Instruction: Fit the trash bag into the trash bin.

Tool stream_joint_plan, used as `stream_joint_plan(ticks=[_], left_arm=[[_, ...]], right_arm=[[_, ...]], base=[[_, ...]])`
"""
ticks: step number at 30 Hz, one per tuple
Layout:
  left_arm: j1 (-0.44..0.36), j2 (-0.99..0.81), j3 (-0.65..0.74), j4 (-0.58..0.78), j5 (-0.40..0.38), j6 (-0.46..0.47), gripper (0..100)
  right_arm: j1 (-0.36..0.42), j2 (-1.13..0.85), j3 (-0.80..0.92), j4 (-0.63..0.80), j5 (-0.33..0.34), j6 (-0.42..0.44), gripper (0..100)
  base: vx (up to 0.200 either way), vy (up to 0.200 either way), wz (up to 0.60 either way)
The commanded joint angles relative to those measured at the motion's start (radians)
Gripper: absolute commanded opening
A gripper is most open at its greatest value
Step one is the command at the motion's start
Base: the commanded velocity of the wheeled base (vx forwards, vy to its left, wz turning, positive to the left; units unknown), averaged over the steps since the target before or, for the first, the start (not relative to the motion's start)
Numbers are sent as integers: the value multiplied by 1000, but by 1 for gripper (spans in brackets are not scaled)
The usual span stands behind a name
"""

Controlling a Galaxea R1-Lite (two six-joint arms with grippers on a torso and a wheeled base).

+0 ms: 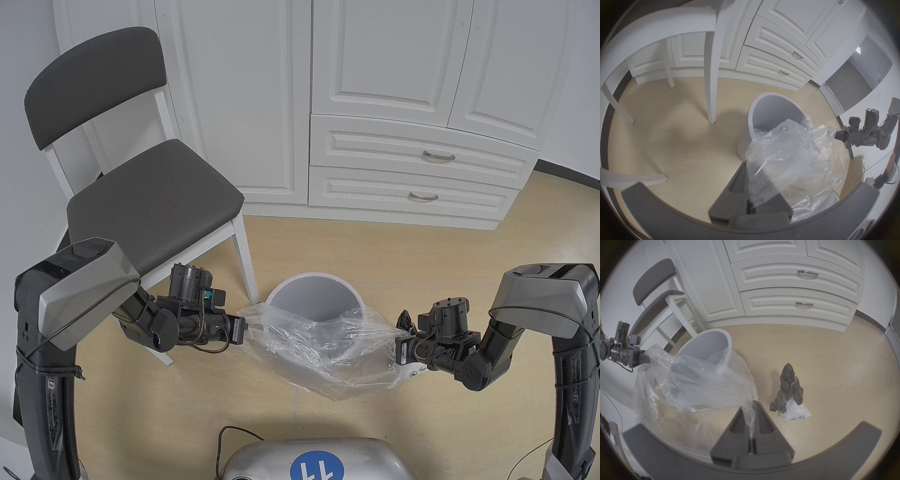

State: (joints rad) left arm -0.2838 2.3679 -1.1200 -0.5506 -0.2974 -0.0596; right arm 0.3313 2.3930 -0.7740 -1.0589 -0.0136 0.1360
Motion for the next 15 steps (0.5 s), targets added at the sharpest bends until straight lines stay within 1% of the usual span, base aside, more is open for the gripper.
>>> stream_joint_plan(ticks=[1, 5, 8, 10, 11, 15], left_arm=[[22, -55, 20, 0, -5, 1, 0], [26, -59, 26, 0, -6, 6, 0], [35, -56, 42, 3, -6, 53, 0], [37, -56, 45, 1, -8, 58, 0], [40, -58, 54, 3, -11, 76, 0], [40, -56, 54, 12, -17, 81, 0]], right_arm=[[-15, -61, 19, 0, 0, -1, 0], [-29, -72, 25, 0, 0, -10, 0], [-41, -64, 33, 0, 0, -44, 0], [-43, -64, 35, 0, 0, -47, 0], [-43, -63, 39, 0, 0, -52, 0], [-43, -58, 42, 2, 0, -67, 0]], base=[[0, 0, 0], [0, 0, 0], [0, 0, 0], [0, 0, 0], [0, 0, 0], [0, 0, 0]])
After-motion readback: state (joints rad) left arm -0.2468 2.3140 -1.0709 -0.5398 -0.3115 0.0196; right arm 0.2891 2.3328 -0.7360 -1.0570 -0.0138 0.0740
